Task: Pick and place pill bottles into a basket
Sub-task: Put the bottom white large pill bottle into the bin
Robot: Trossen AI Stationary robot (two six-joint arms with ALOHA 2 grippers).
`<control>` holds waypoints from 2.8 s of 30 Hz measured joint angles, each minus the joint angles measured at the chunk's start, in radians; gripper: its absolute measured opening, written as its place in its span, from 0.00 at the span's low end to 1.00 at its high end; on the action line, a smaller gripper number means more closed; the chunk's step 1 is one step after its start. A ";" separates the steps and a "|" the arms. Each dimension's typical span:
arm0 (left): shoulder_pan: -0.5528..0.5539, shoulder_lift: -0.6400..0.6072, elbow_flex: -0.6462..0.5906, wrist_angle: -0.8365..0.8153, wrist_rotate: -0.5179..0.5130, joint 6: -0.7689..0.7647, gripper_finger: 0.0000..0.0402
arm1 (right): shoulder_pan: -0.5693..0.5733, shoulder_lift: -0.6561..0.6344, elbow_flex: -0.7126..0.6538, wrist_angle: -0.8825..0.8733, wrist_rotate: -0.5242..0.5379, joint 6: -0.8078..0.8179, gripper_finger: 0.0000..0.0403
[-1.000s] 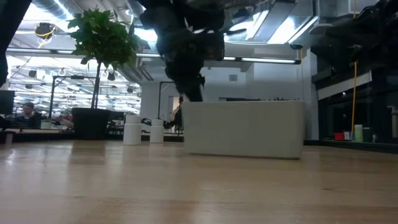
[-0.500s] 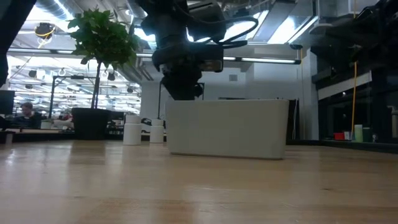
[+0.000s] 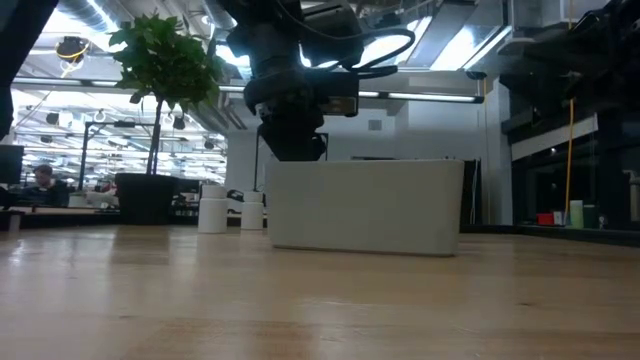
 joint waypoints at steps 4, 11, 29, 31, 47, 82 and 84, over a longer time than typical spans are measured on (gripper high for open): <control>0.001 0.000 0.000 0.000 0.000 -0.001 0.59 | 0.000 0.000 0.000 0.000 0.000 0.000 0.61; 0.000 -0.001 0.015 -0.039 0.000 -0.027 0.60 | 0.000 0.000 0.000 0.000 0.000 0.000 0.61; 0.000 -0.004 0.434 -0.410 -0.122 -0.010 0.60 | 0.000 0.000 0.000 0.000 0.000 0.000 0.61; 0.000 -0.004 0.490 -0.476 -0.173 -0.011 0.60 | 0.000 0.000 0.000 0.000 0.000 0.000 0.61; 0.096 -0.025 0.580 -0.883 -0.377 -0.077 0.60 | 0.050 0.005 0.000 0.000 -0.001 0.000 0.61; 0.328 -0.612 -0.386 -0.151 -0.153 -0.119 0.60 | 0.050 0.008 0.000 0.000 0.008 0.000 0.61; 0.328 -0.612 -0.411 -0.104 -0.148 -0.118 0.60 | 0.050 0.008 0.000 0.000 0.008 0.000 0.61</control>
